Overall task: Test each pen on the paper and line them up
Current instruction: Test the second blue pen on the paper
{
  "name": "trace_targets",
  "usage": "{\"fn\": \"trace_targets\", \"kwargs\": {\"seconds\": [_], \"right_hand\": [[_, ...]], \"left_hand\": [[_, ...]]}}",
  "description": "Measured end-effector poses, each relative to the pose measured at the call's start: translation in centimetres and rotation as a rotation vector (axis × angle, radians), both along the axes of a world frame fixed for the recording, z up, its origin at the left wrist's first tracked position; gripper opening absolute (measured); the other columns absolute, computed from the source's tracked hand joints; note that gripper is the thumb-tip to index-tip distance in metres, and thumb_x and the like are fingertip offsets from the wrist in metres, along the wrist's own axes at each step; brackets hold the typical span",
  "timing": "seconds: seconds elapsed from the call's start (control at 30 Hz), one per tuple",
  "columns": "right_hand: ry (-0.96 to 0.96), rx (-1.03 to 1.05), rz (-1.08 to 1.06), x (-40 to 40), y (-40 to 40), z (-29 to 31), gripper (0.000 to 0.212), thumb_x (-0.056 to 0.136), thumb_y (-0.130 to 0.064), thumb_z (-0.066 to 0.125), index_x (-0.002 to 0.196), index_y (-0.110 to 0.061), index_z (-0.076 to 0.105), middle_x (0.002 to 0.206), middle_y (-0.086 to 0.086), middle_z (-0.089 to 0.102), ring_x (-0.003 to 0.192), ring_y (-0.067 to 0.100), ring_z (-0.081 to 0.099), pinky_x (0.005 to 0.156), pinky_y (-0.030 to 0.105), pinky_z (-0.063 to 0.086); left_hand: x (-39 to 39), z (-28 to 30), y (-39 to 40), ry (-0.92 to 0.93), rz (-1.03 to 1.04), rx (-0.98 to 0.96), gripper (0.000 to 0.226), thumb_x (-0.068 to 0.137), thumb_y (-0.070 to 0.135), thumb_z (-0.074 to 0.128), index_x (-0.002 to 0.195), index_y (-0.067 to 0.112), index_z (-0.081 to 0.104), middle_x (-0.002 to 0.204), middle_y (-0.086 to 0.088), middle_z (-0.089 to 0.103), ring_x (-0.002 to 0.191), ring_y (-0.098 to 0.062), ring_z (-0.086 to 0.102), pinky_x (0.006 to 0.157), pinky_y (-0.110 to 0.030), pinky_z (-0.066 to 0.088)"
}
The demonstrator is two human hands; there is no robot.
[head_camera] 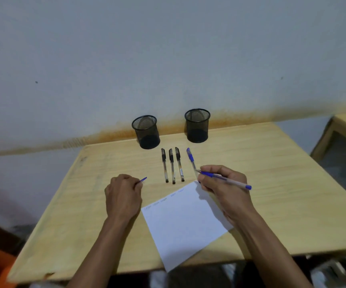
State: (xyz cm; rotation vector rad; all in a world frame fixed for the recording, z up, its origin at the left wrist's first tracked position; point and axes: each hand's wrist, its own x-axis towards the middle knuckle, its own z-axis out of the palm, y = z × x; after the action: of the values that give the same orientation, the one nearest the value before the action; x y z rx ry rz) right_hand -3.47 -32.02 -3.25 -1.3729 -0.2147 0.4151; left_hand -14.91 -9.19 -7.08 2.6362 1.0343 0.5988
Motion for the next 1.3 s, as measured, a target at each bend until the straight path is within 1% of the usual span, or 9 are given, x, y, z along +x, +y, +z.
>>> {"fn": "trace_targets", "kwargs": {"seconds": [0.1,0.17,0.23,0.43,0.57,0.7,0.93,1.13,1.3], "right_hand": [[-0.052,0.0,0.006,-0.4,-0.7,0.0,0.016,0.085,-0.003,0.077,0.095,-0.017,0.078,0.094,0.007,0.079,0.086,0.02,0.076,0.068,0.023,0.059],[-0.067,0.006,-0.023,-0.8,-0.8,0.4,0.014,0.084,-0.01,0.08,0.096,-0.015,0.074,0.09,0.007,0.079,0.084,0.02,0.076,0.067,0.025,0.059],[-0.08,0.023,-0.025,-1.3,-0.8,0.9,0.015,0.083,-0.013,0.081,0.095,-0.013,0.073,0.087,0.008,0.08,0.084,0.021,0.077,0.069,0.026,0.06],[-0.248,0.028,0.092,-3.3,-0.1,2.8,0.009,0.09,-0.019,0.071,0.098,-0.023,0.073,0.088,-0.009,0.08,0.085,0.007,0.076,0.065,0.021,0.059],[-0.403,-0.085,0.11,-3.9,0.5,2.9,0.008,0.087,-0.032,0.073,0.088,-0.04,0.071,0.091,-0.02,0.075,0.091,0.005,0.071,0.065,0.025,0.061],[-0.456,-0.123,0.133,-4.1,0.8,2.9,0.009,0.087,-0.034,0.073,0.087,-0.042,0.069,0.09,-0.027,0.073,0.095,0.0,0.069,0.07,0.028,0.062],[-0.528,-0.197,0.186,-4.5,1.6,3.0,0.008,0.087,-0.034,0.074,0.085,-0.04,0.07,0.088,-0.017,0.074,0.091,0.003,0.067,0.067,0.014,0.052],[-0.531,-0.199,0.195,-4.5,1.9,2.8,0.003,0.089,-0.032,0.073,0.091,-0.031,0.073,0.082,-0.008,0.072,0.083,0.007,0.066,0.062,0.014,0.05],[-0.492,-0.155,0.186,-4.8,1.9,2.7,0.002,0.089,-0.029,0.073,0.091,-0.029,0.072,0.075,-0.008,0.07,0.071,0.005,0.064,0.059,0.014,0.049]], "left_hand": [[-0.4,0.8,-1.2,-0.121,-0.039,-0.112,0.007,0.089,0.022,0.068,0.085,0.02,0.073,0.086,0.002,0.071,0.089,-0.024,0.062,0.076,-0.036,0.047],[-0.9,1.7,-2.5,-0.271,-0.067,-0.267,0.003,0.085,0.02,0.072,0.083,0.022,0.071,0.075,0.009,0.069,0.078,-0.01,0.063,0.071,-0.024,0.047],[-1.4,2.4,-3.7,-0.393,-0.09,-0.409,0.011,0.084,0.018,0.075,0.09,0.027,0.073,0.079,0.013,0.071,0.081,0.001,0.063,0.072,-0.014,0.044],[-2.3,4.2,-6.8,-0.563,-0.174,-0.686,0.009,0.084,0.02,0.076,0.09,0.027,0.076,0.089,0.01,0.075,0.088,-0.01,0.069,0.091,-0.042,0.052],[-2.9,4.8,-7.8,-0.603,-0.233,-0.681,0.012,0.085,0.015,0.074,0.088,0.026,0.075,0.09,0.009,0.074,0.089,-0.009,0.068,0.093,-0.041,0.051],[-3.5,4.9,-7.9,-0.615,-0.294,-0.664,0.017,0.084,0.012,0.074,0.086,0.029,0.075,0.09,0.008,0.073,0.087,-0.012,0.067,0.084,-0.033,0.053],[-3.6,5.0,-7.7,-0.571,-0.325,-0.602,0.018,0.084,0.013,0.074,0.09,0.03,0.074,0.092,0.01,0.072,0.093,-0.01,0.067,0.081,-0.021,0.052],[-3.8,5.2,-7.8,-0.575,-0.329,-0.607,0.016,0.085,0.015,0.073,0.094,0.027,0.075,0.091,0.01,0.074,0.093,-0.011,0.069,0.082,-0.031,0.055],[-3.5,5.4,-8.1,-0.566,-0.338,-0.504,0.016,0.084,0.014,0.074,0.096,0.024,0.076,0.087,0.011,0.072,0.089,-0.011,0.069,0.079,-0.035,0.057]]}}
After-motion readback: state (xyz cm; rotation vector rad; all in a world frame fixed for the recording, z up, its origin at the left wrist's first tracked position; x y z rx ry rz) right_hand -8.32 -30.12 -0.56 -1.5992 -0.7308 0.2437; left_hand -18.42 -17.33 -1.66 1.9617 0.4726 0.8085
